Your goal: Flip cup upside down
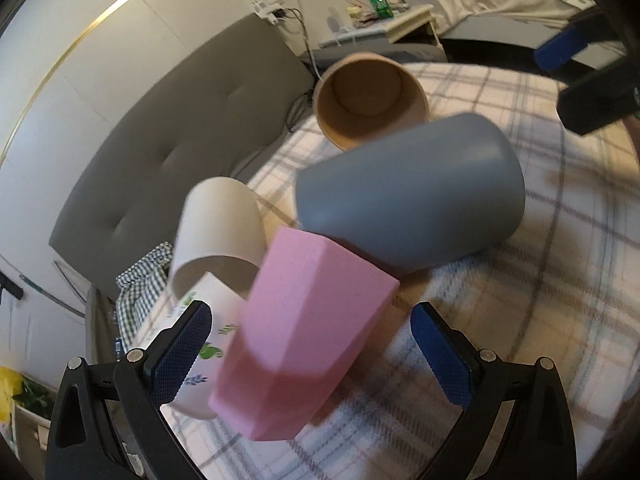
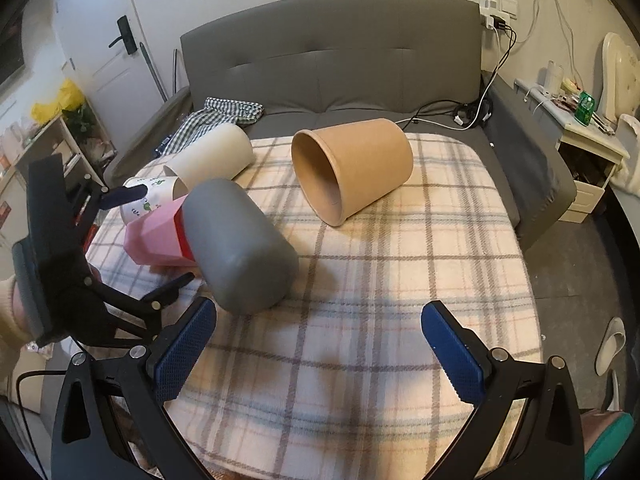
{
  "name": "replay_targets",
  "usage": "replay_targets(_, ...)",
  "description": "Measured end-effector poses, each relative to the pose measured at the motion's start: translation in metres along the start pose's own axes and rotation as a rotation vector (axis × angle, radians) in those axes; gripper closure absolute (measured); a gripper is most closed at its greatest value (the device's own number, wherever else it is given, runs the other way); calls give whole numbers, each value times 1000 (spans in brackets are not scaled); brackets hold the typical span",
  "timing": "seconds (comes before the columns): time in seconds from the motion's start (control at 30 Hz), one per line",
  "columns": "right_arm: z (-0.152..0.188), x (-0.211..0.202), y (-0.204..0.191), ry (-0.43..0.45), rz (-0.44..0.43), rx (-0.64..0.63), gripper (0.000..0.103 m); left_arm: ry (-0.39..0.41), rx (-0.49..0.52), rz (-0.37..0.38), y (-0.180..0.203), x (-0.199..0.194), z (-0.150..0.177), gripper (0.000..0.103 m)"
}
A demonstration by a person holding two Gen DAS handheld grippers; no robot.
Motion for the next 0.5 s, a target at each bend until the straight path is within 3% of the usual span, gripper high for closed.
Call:
replay_targets(0.1, 2, 4, 0, -10, -2, 9, 0, 2, 21, 11, 1, 1, 1, 6)
replay_targets(0.2, 4, 6, 1, -23, -1, 17, 0, -16, 27, 14, -2, 0, 1, 25)
replay_targets(0.5, 5, -15, -4, 7, -9, 28, 0, -67, 22, 54, 2, -38, 6, 35)
Point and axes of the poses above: each gripper's, at about its wrist camera, not at the fingertips, and x roughly the way its jaws point, y to its right, z to its underside, the point moved 3 cm from there along x, roughly the way its jaws point, and after that the axes turned 7 degrees about x, right-handed, at the moved point
